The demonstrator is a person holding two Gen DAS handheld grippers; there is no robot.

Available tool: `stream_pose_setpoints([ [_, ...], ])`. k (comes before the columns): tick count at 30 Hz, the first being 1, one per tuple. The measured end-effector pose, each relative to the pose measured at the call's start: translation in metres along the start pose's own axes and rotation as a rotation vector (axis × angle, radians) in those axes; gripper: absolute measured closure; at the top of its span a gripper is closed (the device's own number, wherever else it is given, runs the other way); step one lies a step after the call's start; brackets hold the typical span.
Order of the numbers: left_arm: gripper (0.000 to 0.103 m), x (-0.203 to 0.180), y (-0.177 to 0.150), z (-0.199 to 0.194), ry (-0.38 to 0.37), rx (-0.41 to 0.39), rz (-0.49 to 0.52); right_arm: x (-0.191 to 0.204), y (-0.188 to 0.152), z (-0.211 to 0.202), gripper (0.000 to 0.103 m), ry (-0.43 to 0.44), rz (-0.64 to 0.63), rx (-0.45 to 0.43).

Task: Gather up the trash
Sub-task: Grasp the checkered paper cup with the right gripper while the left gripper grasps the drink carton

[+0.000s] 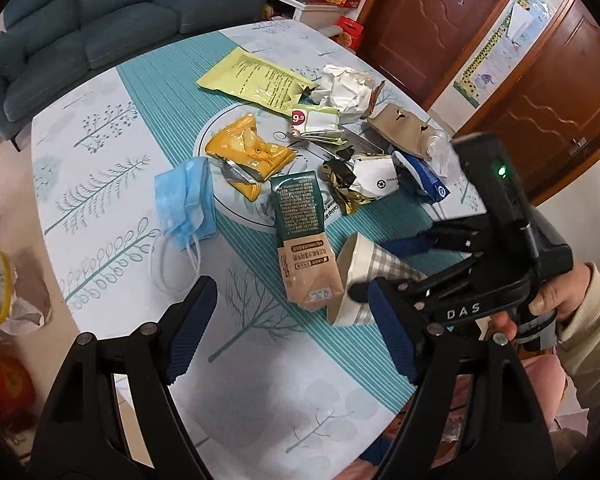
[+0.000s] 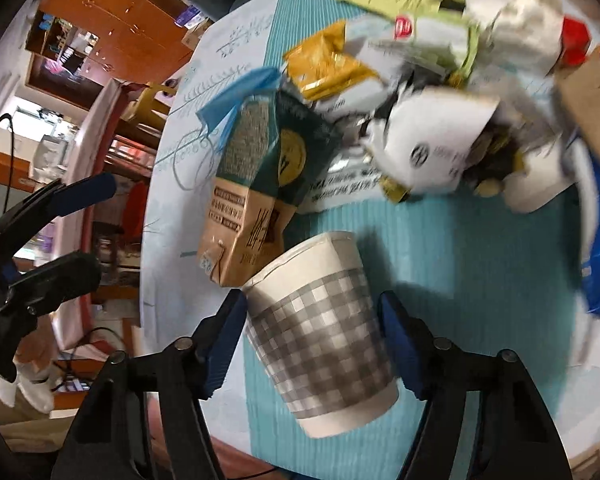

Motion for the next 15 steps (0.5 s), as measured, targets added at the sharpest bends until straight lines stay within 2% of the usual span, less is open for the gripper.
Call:
stream_pose_setpoints([
  [5, 0.027, 0.004, 0.008, 0.015, -0.006, 0.033, -0.019, 0.001, -0.01, 0.001, 0.058, 0.05, -0.005, -0.021],
  [11, 0.027, -0.001, 0.02, 0.034, 0.005, 0.063, -0.026, 0.006, -0.034, -0.017, 0.068, 0.009, -0.01, -0.084],
  [15, 0.027, -0.01, 0.031, 0.049, 0.048, 0.075, -0.019, 0.013, -0.064, -0.039, 0.071, -0.046, 0.018, -0.175],
])
Point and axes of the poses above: each gripper's, at about its wrist camera, not at the fingertips, and z roughly the way its jaws point, x to its left, y to its top, the point moved 2 cm from there along z, roughly the way its jaws point, and after that the axes turned 9 degrees about -z, right-handed, at the moved point
